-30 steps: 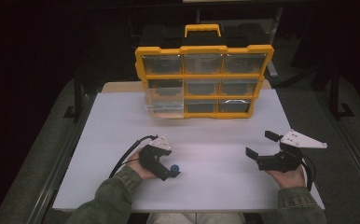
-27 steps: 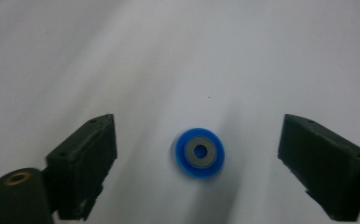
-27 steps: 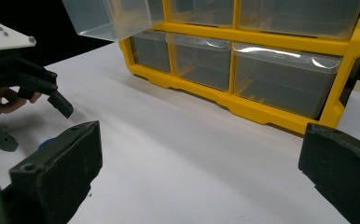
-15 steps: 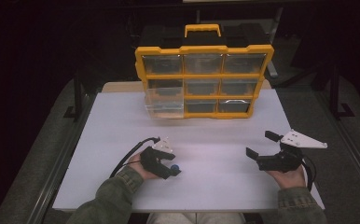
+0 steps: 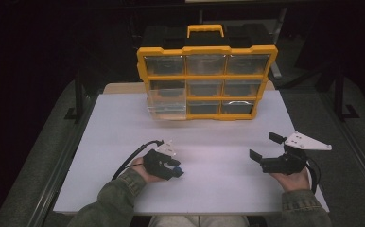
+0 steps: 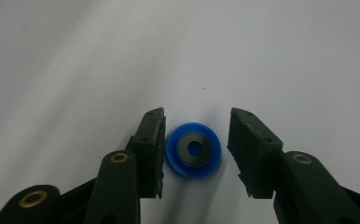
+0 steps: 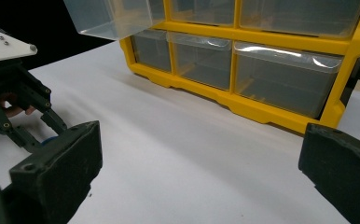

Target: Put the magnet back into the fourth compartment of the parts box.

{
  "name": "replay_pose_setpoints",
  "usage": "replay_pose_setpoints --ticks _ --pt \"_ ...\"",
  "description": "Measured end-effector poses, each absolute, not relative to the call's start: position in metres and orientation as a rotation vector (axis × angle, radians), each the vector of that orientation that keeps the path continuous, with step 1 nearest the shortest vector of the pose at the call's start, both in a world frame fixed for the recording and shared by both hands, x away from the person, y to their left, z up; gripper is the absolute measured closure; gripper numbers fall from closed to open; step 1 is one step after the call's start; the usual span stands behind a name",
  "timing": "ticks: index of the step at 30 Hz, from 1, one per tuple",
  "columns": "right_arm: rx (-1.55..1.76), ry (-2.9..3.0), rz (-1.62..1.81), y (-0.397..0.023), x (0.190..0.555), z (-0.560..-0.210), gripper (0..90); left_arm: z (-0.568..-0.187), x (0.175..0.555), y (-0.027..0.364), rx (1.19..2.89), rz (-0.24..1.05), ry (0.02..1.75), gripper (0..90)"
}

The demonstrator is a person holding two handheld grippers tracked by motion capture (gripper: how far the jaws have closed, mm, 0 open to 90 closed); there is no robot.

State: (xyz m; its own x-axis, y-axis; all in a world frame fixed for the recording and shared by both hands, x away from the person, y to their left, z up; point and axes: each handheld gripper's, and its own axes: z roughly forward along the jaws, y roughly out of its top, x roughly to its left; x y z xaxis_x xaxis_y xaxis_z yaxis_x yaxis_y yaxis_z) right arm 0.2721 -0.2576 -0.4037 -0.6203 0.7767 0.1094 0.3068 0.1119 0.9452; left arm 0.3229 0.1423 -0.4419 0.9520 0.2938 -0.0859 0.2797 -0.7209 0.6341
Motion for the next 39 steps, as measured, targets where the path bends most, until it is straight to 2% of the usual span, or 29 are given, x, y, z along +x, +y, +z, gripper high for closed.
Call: replay_pose_setpoints --ticks 7,21,28,39 --pt "1.052 1.981 1.52 -0.258 0.272 -0.404 0.0 -0.443 0.323 0.142 2.423 0.006 0.384 62.3" --pt "1.055 1.98 1.521 -0.258 0.271 -0.404 0.0 -0.434 0.323 0.148 2.391 0.015 0.391 62.8" --pt "1.057 1.979 1.525 -0.258 0.272 -0.404 0.0 -0.424 0.328 0.156 2.324 -0.059 0.416 63.0" --pt "1.06 1.984 1.524 -0.258 0.272 -0.404 0.0 -0.403 0.328 0.166 2.286 -0.028 0.43 63.0"
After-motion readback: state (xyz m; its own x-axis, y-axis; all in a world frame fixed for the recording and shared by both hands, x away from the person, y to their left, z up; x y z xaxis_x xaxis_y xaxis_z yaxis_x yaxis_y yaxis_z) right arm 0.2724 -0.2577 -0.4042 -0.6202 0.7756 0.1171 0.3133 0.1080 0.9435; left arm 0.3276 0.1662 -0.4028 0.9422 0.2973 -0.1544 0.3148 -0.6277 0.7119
